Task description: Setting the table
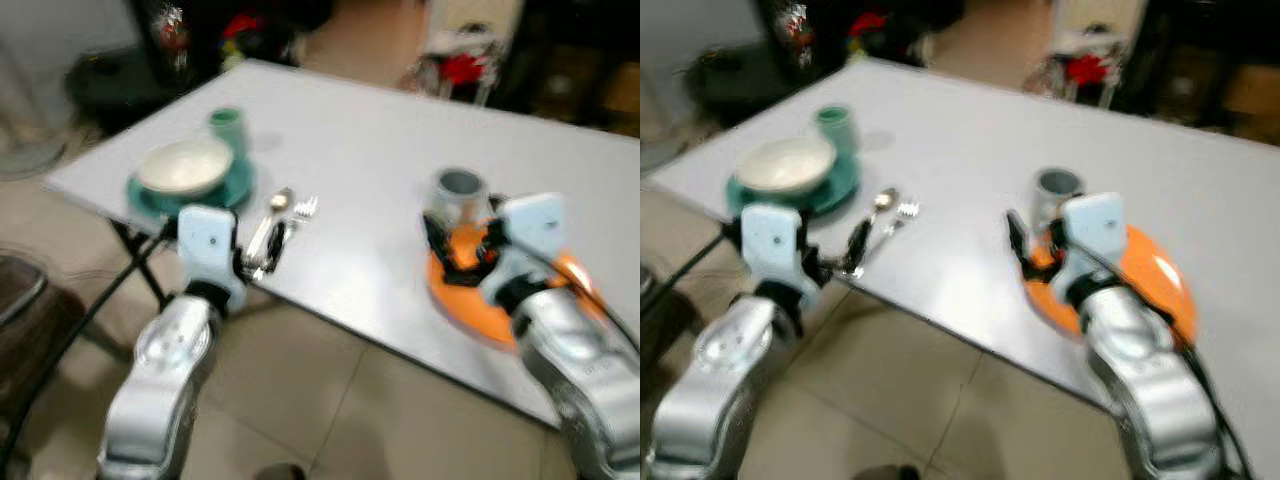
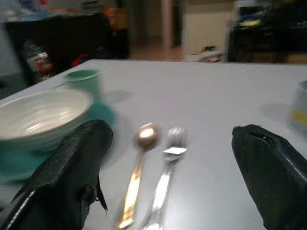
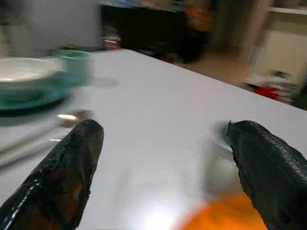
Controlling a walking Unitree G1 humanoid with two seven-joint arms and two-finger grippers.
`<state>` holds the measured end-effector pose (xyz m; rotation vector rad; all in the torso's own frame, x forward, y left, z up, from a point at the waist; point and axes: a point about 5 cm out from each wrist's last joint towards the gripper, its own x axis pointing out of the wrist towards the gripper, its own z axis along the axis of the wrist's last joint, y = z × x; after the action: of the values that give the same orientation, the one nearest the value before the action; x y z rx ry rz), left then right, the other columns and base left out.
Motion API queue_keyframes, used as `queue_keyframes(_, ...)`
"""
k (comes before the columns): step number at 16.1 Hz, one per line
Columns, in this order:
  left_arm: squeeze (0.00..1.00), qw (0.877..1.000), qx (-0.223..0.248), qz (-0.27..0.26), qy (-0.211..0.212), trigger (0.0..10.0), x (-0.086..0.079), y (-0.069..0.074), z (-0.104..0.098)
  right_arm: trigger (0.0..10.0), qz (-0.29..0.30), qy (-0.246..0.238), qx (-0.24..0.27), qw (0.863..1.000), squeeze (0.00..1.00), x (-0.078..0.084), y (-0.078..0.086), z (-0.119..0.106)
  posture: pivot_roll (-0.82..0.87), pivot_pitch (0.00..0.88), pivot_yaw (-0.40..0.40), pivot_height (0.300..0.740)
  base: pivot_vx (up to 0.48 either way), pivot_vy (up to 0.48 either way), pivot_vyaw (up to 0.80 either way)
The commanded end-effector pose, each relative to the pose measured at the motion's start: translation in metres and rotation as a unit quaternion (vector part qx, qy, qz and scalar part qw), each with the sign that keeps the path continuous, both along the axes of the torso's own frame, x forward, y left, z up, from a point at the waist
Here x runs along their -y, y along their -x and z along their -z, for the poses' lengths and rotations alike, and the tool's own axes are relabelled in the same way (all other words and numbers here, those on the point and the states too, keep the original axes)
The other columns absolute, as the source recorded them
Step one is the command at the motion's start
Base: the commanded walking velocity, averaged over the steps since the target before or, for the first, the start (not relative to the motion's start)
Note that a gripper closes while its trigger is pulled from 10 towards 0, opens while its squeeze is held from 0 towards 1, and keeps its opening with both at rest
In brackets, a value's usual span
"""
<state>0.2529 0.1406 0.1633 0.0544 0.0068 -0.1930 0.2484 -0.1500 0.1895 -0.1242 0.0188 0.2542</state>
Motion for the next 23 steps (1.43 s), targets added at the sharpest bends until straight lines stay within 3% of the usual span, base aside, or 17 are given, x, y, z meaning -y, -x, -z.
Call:
queue_keyframes(1, 0.00, 1.000, -0.002, -0.005, 0.000, 10.0, -0.003, 0.002, 0.000, 10.0, -0.010, 0.002, 0.004, 1.000, 1.00, -0.002, 0.000, -0.003, 0.07, 0.000, 0.036, 0.740, 0.000, 0.000, 0.80)
queue_keyframes(6, 0.00, 1.000, -0.005, -0.022, -0.011, 10.0, -0.009, -0.011, -0.001, 10.0, -0.003, 0.027, -0.003, 1.000, 1.00, 0.005, -0.001, -0.003, 0.05, 0.000, 0.049, 0.740, 0.000, 0.000, 0.80)
queue_keyframes(11, 0.00, 1.000, -0.011, -0.024, -0.016, 10.0, -0.015, -0.004, 0.001, 10.0, -0.017, 0.021, -0.010, 1.000, 1.00, -0.002, -0.002, -0.002, 0.05, 0.000, 0.039, 0.740, 0.000, 0.000, 0.80)
queue_keyframes(14, 0.00, 1.000, -0.007, -0.007, -0.011, 10.0, -0.004, -0.008, -0.003, 10.0, -0.023, 0.003, -0.022, 0.999, 1.00, 0.000, 0.000, 0.000, 0.05, 0.000, 0.044, 0.740, 0.000, 0.000, 0.80)
queue_keyframes(18, 0.00, 0.999, -0.013, -0.020, -0.023, 10.0, -0.010, -0.002, -0.002, 10.0, -0.036, -0.015, -0.034, 0.999, 1.00, -0.004, -0.001, 0.006, 0.09, 0.000, 0.027, 0.740, 0.000, 0.000, 0.80)
queue_keyframes(21, 0.00, 1.000, -0.005, -0.019, -0.009, 10.0, -0.003, -0.007, -0.002, 10.0, -0.036, -0.012, -0.036, 0.999, 1.00, -0.001, 0.002, 0.005, 0.07, 0.000, 0.032, 0.740, 0.000, 0.000, 0.80)
queue_keyframes(23, 0.00, 1.000, -0.002, -0.019, -0.006, 10.0, -0.001, -0.001, -0.006, 10.0, -0.047, -0.016, -0.041, 0.998, 1.00, 0.000, 0.000, 0.006, 0.12, 0.000, 0.005, 0.740, 0.000, 0.000, 0.80)
